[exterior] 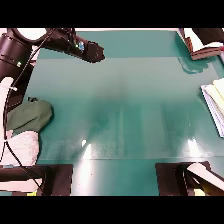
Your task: Fold the shirts.
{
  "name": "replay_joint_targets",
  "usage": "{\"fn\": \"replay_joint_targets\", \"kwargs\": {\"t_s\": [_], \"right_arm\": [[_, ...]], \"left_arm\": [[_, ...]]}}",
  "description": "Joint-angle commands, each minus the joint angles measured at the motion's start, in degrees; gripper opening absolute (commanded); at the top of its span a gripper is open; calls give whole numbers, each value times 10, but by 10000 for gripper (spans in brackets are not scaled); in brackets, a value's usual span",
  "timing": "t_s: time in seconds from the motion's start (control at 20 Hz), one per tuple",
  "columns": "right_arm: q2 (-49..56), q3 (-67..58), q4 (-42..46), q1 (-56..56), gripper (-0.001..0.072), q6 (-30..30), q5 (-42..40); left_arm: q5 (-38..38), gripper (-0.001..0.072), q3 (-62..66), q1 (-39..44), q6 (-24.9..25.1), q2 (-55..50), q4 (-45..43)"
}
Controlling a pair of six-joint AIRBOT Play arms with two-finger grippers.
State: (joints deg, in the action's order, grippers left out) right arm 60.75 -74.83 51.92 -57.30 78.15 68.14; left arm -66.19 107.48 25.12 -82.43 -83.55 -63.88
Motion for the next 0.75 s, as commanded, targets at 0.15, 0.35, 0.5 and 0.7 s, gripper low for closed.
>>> {"fn": "replay_joint_targets", "kwargs": {"t_s": [0.15,0.35,0.5,0.7], "right_arm": [[-42,-7,-52,309,514,-3,-33],[-42,-7,-16,464,173,-3,-50],[-42,-7,18,530,21,-4,-50],[-42,-7,22,561,21,-4,-50]], "left_arm": [[22,28,1,0,0,0,0],[57,28,1,0,0,0,0],[84,28,1,0,0,0,0],[118,28,1,0,0,0,0]]}}
